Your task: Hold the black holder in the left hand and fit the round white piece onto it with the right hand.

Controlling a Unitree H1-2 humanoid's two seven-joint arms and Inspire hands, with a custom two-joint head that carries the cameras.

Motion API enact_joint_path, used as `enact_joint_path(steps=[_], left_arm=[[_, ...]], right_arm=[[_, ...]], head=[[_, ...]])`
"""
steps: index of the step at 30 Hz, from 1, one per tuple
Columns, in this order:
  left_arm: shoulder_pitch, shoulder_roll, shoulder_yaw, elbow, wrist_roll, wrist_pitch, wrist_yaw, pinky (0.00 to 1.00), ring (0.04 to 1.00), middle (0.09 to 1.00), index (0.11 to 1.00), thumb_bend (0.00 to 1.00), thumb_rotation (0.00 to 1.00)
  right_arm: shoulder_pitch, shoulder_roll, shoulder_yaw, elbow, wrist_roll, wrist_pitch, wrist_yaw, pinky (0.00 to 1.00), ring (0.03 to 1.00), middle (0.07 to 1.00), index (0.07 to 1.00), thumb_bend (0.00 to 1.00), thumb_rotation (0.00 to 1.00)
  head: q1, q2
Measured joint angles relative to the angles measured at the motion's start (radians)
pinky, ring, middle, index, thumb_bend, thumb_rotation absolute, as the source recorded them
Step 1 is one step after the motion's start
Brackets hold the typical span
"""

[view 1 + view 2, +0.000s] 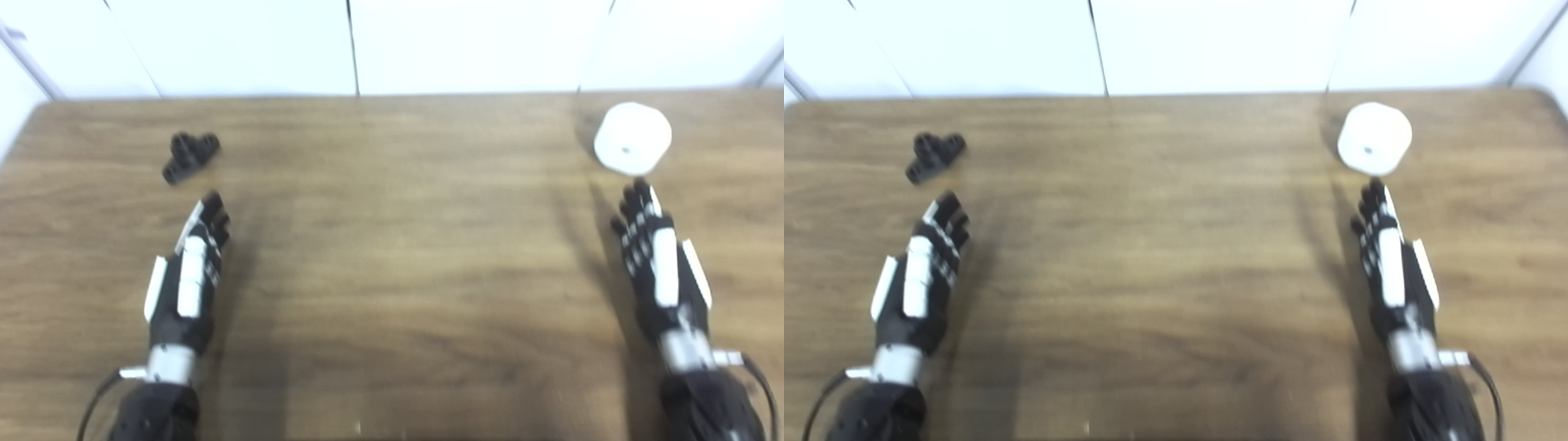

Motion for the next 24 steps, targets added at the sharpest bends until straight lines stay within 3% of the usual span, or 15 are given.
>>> enact_joint_path(steps=[5,9,14,17,24], left_arm=[[0.002,-0.011,-0.036,0.019,0.029,-0.039,0.023,1.0,0.981,0.983,0.946,0.41,0.89],[0.002,-0.02,-0.059,0.047,0.047,-0.084,0.05,1.0,0.98,0.983,0.946,0.42,0.84],[0.001,-0.022,-0.083,0.081,0.068,-0.143,0.076,1.0,0.986,0.991,0.957,0.38,0.82],[-0.001,-0.023,-0.092,0.085,0.076,-0.146,0.083,1.0,0.991,0.984,0.953,0.38,0.82],[-0.003,-0.024,-0.101,0.091,0.08,-0.161,0.088,1.0,0.986,0.982,0.966,0.42,0.86]], right_arm=[[-0.009,-0.035,-0.011,0.048,0.038,-0.047,0.015,1.0,0.999,0.986,0.987,0.56,1.0],[-0.02,-0.057,-0.026,0.084,0.062,-0.081,0.025,1.0,0.995,0.992,0.998,0.58,1.0],[-0.034,-0.073,-0.031,0.111,0.073,-0.116,0.037,1.0,1.0,1.0,1.0,0.62,1.0],[-0.042,-0.077,-0.032,0.126,0.071,-0.145,0.038,1.0,1.0,0.984,1.0,0.56,1.0],[-0.048,-0.087,-0.031,0.141,0.048,-0.17,0.037,1.0,1.0,0.986,1.0,0.57,1.0]], head=[[0.043,-0.037],[0.1,-0.1],[0.124,-0.137],[0.132,-0.166],[0.086,-0.16]])
